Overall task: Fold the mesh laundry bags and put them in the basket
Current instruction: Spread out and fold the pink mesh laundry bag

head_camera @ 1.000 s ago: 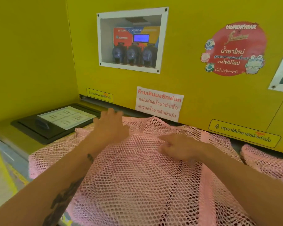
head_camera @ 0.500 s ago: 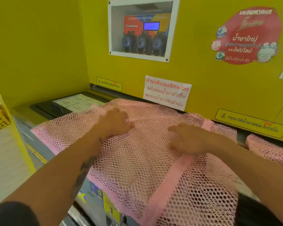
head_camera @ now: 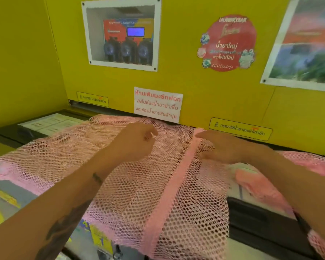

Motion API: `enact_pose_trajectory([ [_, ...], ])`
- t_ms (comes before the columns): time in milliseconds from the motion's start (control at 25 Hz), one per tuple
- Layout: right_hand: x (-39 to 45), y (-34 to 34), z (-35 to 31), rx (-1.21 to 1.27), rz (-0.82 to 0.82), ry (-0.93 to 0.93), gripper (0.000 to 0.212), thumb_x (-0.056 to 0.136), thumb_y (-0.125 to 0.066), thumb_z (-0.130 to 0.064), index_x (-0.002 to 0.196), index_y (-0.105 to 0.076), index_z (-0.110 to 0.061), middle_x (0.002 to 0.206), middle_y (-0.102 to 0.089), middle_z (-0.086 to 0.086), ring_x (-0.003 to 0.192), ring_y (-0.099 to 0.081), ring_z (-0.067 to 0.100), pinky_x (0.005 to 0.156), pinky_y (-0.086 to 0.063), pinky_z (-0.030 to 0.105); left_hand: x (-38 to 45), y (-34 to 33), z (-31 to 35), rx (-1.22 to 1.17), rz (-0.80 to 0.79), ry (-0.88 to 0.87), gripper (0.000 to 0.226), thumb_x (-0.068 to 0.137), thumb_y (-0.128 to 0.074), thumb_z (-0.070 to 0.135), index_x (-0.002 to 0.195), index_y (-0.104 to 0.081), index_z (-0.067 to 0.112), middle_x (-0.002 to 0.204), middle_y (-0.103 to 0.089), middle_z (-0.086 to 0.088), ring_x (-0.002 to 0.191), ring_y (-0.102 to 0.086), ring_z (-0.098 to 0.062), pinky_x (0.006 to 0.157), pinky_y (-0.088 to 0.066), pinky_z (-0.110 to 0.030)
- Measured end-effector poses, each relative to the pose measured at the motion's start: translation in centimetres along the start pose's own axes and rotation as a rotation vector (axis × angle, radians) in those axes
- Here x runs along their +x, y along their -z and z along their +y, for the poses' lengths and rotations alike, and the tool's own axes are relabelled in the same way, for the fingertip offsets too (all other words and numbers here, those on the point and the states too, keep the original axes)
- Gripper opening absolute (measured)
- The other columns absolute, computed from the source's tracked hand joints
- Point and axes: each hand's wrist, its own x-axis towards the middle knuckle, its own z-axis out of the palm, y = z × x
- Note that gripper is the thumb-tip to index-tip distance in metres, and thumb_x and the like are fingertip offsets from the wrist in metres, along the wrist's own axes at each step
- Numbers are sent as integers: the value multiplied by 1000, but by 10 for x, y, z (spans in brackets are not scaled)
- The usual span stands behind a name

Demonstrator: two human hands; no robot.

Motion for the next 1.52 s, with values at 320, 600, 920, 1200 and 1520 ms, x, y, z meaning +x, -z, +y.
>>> enact_pose_trajectory([
  [320, -135, 67, 75, -12, -105, -376, 59, 96, -56, -39, 150, -34, -29, 159, -30, -3, 143, -33, 19, 110, -29, 33, 10, -33, 140, -256, -189, -290, 21, 95, -56, 32, 113, -64, 36, 103, -60, 17, 93, -57, 2, 71, -44, -21],
  [600, -217, 63, 139, 79, -158, -494, 67, 88, -66, -36, 148, -35, -35, 154, -38, -2, 137, -40, 20, 111, -35, 40, 0, -103, 223, 107, -690, -415, 71, 87, -59, 52, 149, -26, 42, 157, -29, 6, 143, -29, -19, 115, -24, -37],
  [920, -236, 55, 167, 23, -306, -302, 48, 87, -63, -28, 133, -58, -19, 133, -61, 2, 119, -57, 21, 97, -47, 37, 8, -126, 257, 67, -150, -371, 32, 78, -60, -1, 67, -56, 28, 80, -58, 8, 79, -55, -18, 64, -40, -31],
  [1200, -173, 59, 200, 180, 179, -344, 41, 88, -56, -16, 129, -54, -14, 131, -56, 10, 115, -55, 28, 89, -50, 35, -6, -72, 222, 537, -214, 5, 70, 77, -53, 12, 135, -39, 48, 158, -21, 3, 146, -14, -29, 113, -15, -62],
  [1520, -126, 18, 171, 294, 98, -328, 13, 88, -50, -20, 81, -51, -10, 75, -52, 6, 65, -48, 17, 54, -36, 29, -41, -117, 222, 439, -363, 123, 65, 87, -50, 52, 146, -28, 39, 154, -36, -3, 138, -36, -31, 112, -28, -54],
])
